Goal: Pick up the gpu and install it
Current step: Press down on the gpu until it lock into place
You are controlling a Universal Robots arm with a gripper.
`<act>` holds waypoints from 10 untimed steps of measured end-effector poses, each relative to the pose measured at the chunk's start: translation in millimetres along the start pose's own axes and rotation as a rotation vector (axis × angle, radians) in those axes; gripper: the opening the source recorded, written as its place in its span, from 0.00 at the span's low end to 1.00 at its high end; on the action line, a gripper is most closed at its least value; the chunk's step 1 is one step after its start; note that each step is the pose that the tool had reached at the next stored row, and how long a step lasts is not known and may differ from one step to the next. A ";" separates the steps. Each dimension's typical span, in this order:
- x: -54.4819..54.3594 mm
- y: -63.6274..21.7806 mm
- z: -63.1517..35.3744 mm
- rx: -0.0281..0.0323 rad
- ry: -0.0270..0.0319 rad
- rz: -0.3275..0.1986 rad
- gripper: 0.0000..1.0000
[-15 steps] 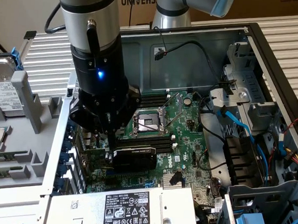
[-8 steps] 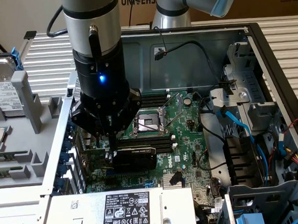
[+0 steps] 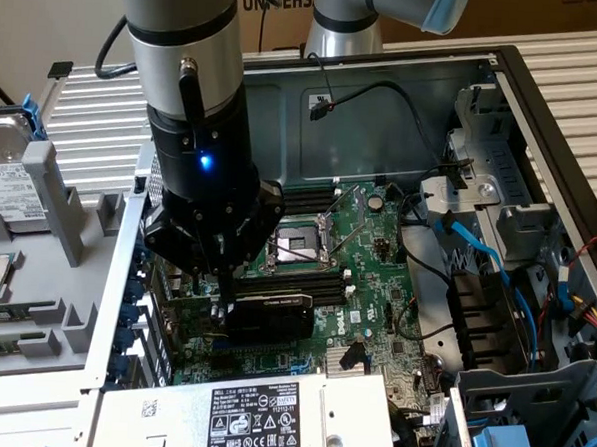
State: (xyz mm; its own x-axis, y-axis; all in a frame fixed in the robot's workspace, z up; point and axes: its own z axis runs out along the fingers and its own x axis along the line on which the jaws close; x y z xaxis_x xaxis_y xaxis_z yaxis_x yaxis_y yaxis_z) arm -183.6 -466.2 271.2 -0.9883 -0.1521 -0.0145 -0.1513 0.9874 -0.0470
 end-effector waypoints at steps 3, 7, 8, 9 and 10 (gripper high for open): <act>-0.1 0.5 1.1 0.0002 0.0002 0.000 0.11; -0.1 1.1 3.0 -0.0001 0.0001 0.001 0.11; -0.2 1.2 3.4 -0.0001 0.0000 0.001 0.11; -0.1 1.2 3.7 -0.0001 0.0001 0.001 0.11; -0.1 1.3 4.1 -0.0002 0.0001 0.001 0.11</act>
State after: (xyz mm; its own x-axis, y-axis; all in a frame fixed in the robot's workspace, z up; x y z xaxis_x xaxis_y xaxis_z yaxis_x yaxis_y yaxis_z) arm -183.6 -465.1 267.0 -0.9884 -0.1509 -0.0144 -0.1501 0.9876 -0.0469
